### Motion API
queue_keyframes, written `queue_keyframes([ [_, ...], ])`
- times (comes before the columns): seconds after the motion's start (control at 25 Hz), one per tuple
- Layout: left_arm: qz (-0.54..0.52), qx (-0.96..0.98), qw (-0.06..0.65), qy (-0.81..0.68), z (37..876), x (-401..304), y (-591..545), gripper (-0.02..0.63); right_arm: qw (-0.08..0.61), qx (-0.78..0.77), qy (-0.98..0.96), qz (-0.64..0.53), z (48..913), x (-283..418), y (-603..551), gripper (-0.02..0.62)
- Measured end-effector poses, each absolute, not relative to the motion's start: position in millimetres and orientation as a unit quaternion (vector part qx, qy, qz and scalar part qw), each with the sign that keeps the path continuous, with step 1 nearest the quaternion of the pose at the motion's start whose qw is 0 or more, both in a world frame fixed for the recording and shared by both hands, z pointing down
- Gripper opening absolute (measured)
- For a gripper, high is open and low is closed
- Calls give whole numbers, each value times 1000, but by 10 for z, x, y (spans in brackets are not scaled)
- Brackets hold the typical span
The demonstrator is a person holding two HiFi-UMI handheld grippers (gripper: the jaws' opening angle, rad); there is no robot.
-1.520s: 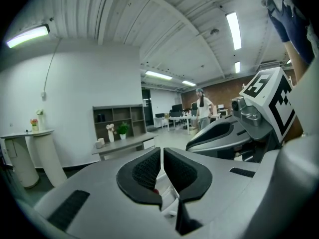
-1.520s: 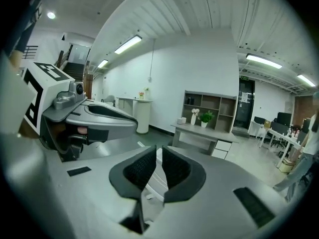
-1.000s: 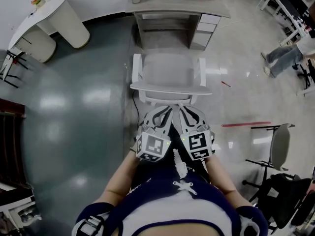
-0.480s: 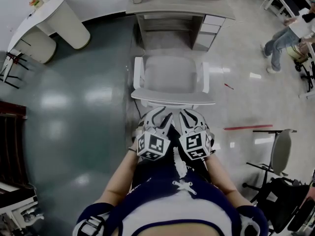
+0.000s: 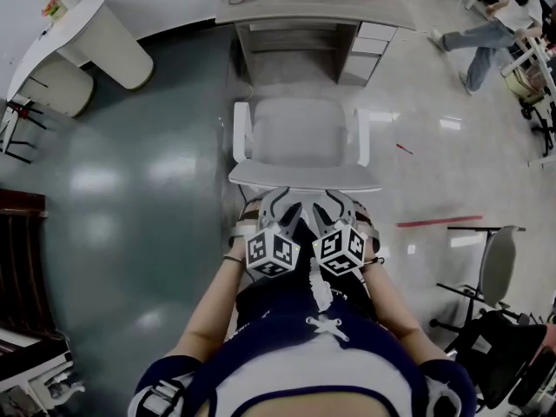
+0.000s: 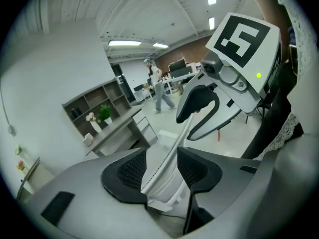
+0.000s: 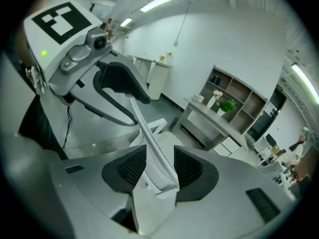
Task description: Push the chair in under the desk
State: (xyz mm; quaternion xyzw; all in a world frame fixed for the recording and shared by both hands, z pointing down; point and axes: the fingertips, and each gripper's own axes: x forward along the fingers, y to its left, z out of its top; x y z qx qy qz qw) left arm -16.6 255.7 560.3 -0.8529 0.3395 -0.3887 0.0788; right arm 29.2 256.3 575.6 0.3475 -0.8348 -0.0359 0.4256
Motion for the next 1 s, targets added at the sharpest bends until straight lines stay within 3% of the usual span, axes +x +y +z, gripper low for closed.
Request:
queue_keyframes([
  [0.2,-427,-846,79,310,5855,-167,2467,224,460,331,-821,-63,5979,327,2469,140],
  [0.44,-477,-815,144,296,6052,-228,2300,230,482,314,-814,-80,6157,367,2309,140],
  [1.0,-505,-829,77,227,6453,-232,2241,225,475,270,-835,-60,6404,295,2194,146],
])
